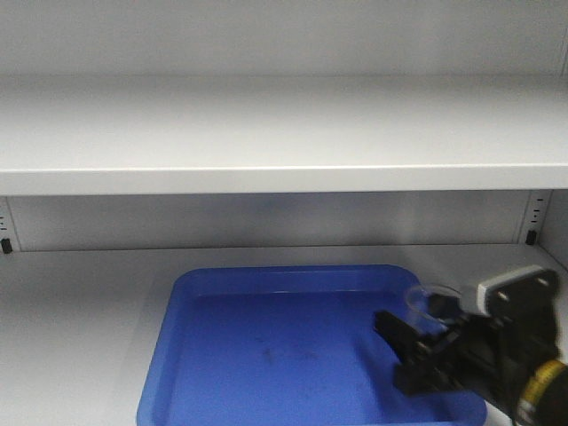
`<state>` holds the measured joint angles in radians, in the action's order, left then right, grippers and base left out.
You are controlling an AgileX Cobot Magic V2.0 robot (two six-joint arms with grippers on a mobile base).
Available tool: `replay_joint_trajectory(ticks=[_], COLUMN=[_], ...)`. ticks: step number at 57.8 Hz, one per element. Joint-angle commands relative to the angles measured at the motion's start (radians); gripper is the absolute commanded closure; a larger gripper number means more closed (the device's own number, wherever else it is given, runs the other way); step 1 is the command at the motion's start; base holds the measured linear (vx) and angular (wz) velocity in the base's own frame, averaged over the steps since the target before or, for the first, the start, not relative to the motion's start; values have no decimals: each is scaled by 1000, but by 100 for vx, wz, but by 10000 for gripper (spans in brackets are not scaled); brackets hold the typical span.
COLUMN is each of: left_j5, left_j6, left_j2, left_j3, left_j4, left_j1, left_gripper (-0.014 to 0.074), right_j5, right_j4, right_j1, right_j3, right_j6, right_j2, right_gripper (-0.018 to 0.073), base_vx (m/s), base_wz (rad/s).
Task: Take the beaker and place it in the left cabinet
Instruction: 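Lower the held beaker onto the blue tray with the right gripper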
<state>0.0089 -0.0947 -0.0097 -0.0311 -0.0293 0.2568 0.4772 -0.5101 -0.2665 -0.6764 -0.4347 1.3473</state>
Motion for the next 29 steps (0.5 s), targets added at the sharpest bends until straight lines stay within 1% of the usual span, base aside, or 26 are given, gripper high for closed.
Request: replay_joint_trajectory(ticks=[1,5,9,16,21,23,29], left_j5=[-84,-84,-84,-84,-84,-84,-84], left_j6=[4,4,4,4,4,4,4], left_j2=[-19,-19,-19,-19,-19,-19,-19], left_j3=[-16,-16,-16,-16,-16,-16,-16], left_j4=[-7,-7,-7,-7,-7,-7,-7], left_j1=[4,4,4,4,4,4,4], left_gripper=[595,595,595,595,595,595,595], right_j5=[152,179,196,197,194,192,193], right_j4=[5,-14,-71,-230,-337,-350,-346], right_j1=[5,5,4,-13,-44,-54,-66], right_j3=[-116,-178,-228,-284,-307,-310,-312], right_j6=[-22,-48,-76,-107,-110,-114,-139], right_j2=[81,150,205,273,299,305,314], right_gripper=[565,565,565,565,564,564,561], base_vx=[0,0,0,0,0,0,0], base_wz=[0,0,0,0,0,0,0])
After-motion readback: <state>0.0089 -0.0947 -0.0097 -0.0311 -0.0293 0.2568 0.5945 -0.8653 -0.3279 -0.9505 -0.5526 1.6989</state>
